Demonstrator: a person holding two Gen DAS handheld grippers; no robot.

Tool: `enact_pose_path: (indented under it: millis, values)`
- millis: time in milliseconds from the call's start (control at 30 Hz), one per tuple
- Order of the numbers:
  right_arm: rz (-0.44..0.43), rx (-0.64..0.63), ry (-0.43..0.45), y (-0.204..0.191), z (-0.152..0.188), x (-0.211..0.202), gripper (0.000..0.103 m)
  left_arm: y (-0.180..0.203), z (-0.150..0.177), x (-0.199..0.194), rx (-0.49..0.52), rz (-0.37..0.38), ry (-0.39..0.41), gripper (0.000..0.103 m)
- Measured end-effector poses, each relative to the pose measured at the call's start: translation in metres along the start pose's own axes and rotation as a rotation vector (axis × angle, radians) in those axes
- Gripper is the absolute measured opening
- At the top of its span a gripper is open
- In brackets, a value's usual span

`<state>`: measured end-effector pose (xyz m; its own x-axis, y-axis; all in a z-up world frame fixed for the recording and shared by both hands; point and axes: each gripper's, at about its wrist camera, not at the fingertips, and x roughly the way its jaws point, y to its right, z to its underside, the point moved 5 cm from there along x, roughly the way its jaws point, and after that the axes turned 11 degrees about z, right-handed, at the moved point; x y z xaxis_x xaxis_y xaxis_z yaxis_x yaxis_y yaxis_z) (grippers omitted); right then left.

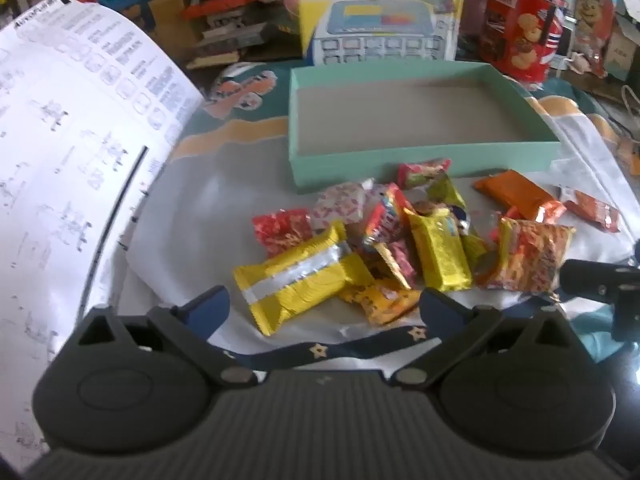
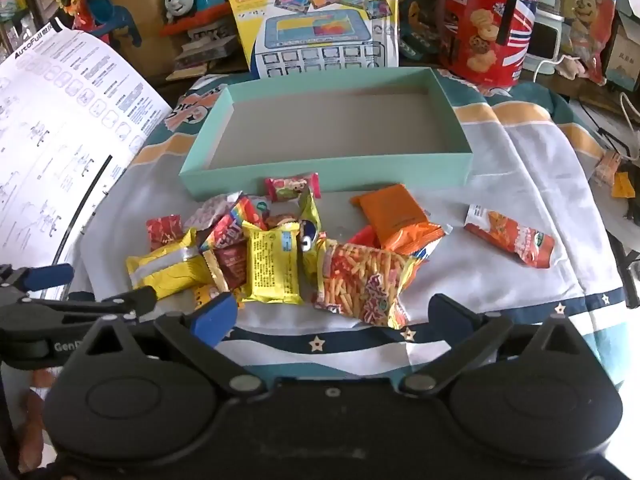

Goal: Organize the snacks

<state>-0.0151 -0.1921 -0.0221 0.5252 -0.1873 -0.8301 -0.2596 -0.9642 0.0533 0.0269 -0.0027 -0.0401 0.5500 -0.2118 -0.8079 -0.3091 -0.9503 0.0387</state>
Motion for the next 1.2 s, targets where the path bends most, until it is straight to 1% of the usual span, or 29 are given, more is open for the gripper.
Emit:
enact_pose_path:
  millis: [33,133,267,333,400,500,567,700,767,1000,1133,1200]
  values:
    - [-0.001,0.003,-0.002,0.0,0.0,0.0,0.103,-0.003,0.003,0.0,-0.025,0.039,0.002,0.103]
    - [-0.004,0.011,-0.006,0.0,0.0,0.0,0.103,-0.003,-0.001,0.002,-0.022,0.04,-0.028,0.103]
    - [-0.006,0.03,-0.002,0.002,0.002,0.0,0.103,-0.004,-0.002,0.001,-0.032,0.06,-0.002,0.103]
    - [-0.023,0.024,0.004,0.005,0.008,0.004,0.103,-0.006,-0.002,0.001,-0.044,0.059,0.005,0.103]
    - [-0.023,0.028,0.001,0.006,0.008,0.004,0.103,-0.008,-0.002,0.002,-0.06,0.056,0.012,0.103]
    - [-0.027,0.028,-0.003,0.006,0.008,0.003,0.103,-0.012,-0.001,0.003,-0.099,0.084,0.027,0.103]
    - [-0.028,0.029,-0.006,0.003,0.005,0.003,0.103,-0.015,-0.001,0.003,-0.114,0.087,0.036,0.103]
    - [-0.033,0.036,-0.016,0.003,0.006,0.006,0.103,-0.013,-0.001,0.005,-0.07,0.029,0.028,0.103]
    - [-0.04,0.04,-0.022,0.003,0.008,0.008,0.103,-0.012,-0.001,0.005,-0.061,0.022,0.027,0.103]
    - [-0.041,0.047,-0.039,0.002,0.008,0.01,0.103,-0.01,0.002,0.01,-0.06,0.032,0.011,0.103]
    - [-0.048,0.056,-0.055,0.003,0.009,0.013,0.103,-0.012,0.004,0.012,-0.068,0.06,0.001,0.103]
    - [-0.052,0.059,-0.064,0.002,0.009,0.015,0.103,-0.011,0.005,0.015,-0.063,0.063,-0.007,0.103]
